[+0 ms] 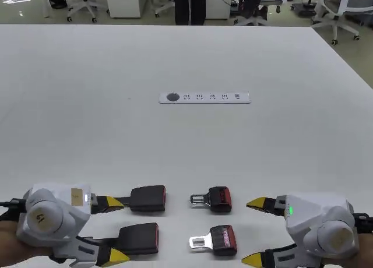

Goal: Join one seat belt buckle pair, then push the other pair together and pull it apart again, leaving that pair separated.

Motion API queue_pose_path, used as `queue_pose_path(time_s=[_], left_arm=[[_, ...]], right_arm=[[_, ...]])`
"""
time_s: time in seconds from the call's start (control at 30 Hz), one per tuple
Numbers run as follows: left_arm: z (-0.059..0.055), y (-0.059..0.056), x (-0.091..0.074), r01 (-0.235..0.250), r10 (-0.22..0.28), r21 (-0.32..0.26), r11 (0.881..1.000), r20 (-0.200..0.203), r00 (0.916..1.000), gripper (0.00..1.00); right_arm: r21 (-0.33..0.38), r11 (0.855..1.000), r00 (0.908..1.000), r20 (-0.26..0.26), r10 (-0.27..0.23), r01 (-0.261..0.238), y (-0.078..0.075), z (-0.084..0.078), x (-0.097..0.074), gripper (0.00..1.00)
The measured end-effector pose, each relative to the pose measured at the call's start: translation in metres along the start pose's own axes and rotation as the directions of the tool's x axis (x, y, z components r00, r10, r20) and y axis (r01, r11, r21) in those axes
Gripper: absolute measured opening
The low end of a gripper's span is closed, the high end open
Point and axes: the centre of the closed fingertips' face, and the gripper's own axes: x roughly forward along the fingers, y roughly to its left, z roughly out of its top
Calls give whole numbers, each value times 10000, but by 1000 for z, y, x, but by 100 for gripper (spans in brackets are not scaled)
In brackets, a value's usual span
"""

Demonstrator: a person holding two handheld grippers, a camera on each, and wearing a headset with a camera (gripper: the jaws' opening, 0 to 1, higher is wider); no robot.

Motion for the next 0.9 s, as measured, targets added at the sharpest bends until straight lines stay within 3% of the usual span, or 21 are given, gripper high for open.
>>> queue_pose_path(time_s=[0.33,0.6,0.7,0.9], left_arm=[[-13,3,9,665,-615,564,9962,-860,9944,44],[-17,3,15,865,-806,456,9952,-1191,9896,43],[-18,1,18,962,-885,516,9940,-1353,9868,43],[-26,-6,23,1355,-1199,799,9876,-1746,9773,37]], right_arm=[[-423,9959,9966,-228,789,-798,6,1,18,46],[-667,9899,9917,-367,1231,-1253,14,2,32,37],[-760,9885,9907,-470,1275,-1308,16,1,35,32],[-908,9868,9897,-629,1289,-1343,17,0,35,32]])
